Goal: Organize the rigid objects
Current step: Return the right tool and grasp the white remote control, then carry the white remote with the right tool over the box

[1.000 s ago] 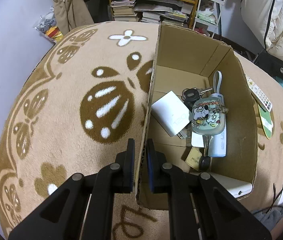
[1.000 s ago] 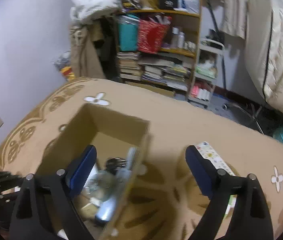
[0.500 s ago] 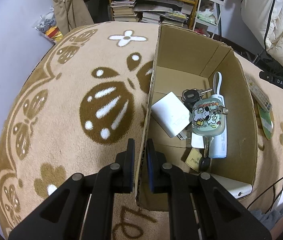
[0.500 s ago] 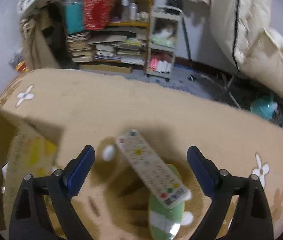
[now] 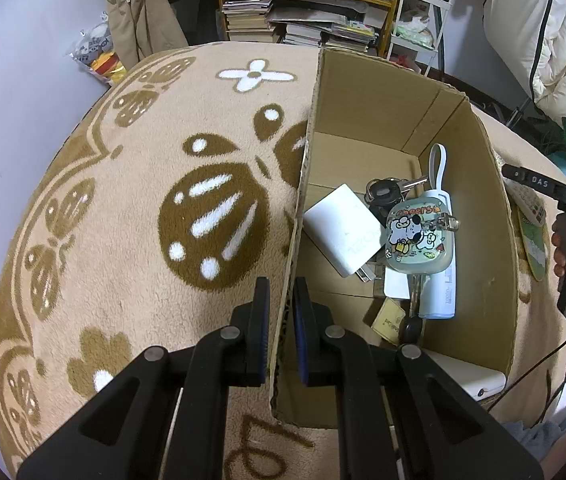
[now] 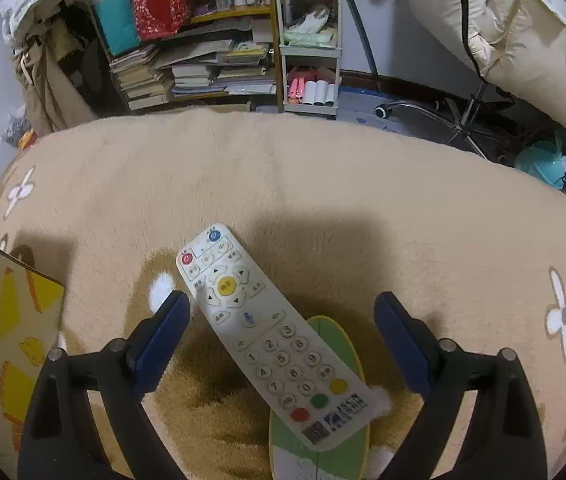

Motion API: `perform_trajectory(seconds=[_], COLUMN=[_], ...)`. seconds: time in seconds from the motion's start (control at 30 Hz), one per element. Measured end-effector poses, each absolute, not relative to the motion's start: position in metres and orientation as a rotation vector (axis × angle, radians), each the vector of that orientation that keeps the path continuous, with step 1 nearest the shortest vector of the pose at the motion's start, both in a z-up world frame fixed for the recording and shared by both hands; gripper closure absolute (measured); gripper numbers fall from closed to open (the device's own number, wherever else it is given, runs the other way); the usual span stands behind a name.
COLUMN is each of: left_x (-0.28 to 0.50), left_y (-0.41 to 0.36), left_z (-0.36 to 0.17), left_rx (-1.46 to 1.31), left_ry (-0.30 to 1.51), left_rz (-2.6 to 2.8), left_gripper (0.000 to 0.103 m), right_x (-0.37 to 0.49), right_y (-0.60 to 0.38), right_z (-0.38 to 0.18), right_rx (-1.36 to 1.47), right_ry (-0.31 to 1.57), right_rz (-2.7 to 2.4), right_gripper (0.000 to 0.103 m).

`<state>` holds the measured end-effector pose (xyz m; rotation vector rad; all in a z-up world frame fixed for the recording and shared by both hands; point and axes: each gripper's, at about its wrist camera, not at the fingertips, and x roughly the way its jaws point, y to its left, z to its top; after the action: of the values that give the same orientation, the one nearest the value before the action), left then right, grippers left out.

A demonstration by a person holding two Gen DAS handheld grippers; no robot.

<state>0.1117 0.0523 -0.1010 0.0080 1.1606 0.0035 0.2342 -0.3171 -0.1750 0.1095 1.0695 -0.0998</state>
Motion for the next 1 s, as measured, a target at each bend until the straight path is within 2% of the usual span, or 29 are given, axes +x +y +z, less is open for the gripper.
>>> perform_trajectory(seconds=[0.03,0.1,0.13,0.2,0.3,0.37,0.4,0.73,1.0], left_x=[0.112,0.112,0.112,0.113,0.113,0.113,0.113,0.114,0.116], left_y=[0.053,0.052,0.052,0.052,0.052,0.051,0.052,0.051,0.054], left_z=[-0.101,-0.101,-0.102,-0.103,-0.103,-0.104,-0.103,-0.104,-0.105], left_rx=[0.010,0.017,0.020,0.023,0.020,0.023,0.021,0.011,0.005], left_ry=[1.160,1.160,1.160,1.161,1.161,1.161,1.161,1.162,1.171], left_rz=[0.004,0.005,0.006,0.008,0.007,0.007,0.007,0.005,0.004], left_gripper=[0.092,0.092,0.092,0.092,0.092,0.091,0.091,0.091,0.092], right_x=[0.236,0.238,0.238,0.238,0.232,0.228,0.225,0.200,0.186], right_y=[-0.316,-0.314,-0.314,-0.313,-0.302,-0.296,-0.293,-0.283,-0.263], right_z=[-0.176,-0.179,-0.183,-0.190,-0.192,-0.194,-0.193,-0.176,-0.130], right_rx=[0.105,0.109,0.133,0.169,0.095,0.049,0.036,-0.003,0.081], right_ry=[1.066,1.059,1.065,1.078,1.064,1.067,1.067,1.045,0.967], right_rz=[-0.100,-0.096,-0.084,-0.065,-0.085,-0.091,-0.085,-0.090,-0.041], right_gripper=[0.005,0.016,0.025,0.028,0.042,0.055,0.058,0.059,0.059])
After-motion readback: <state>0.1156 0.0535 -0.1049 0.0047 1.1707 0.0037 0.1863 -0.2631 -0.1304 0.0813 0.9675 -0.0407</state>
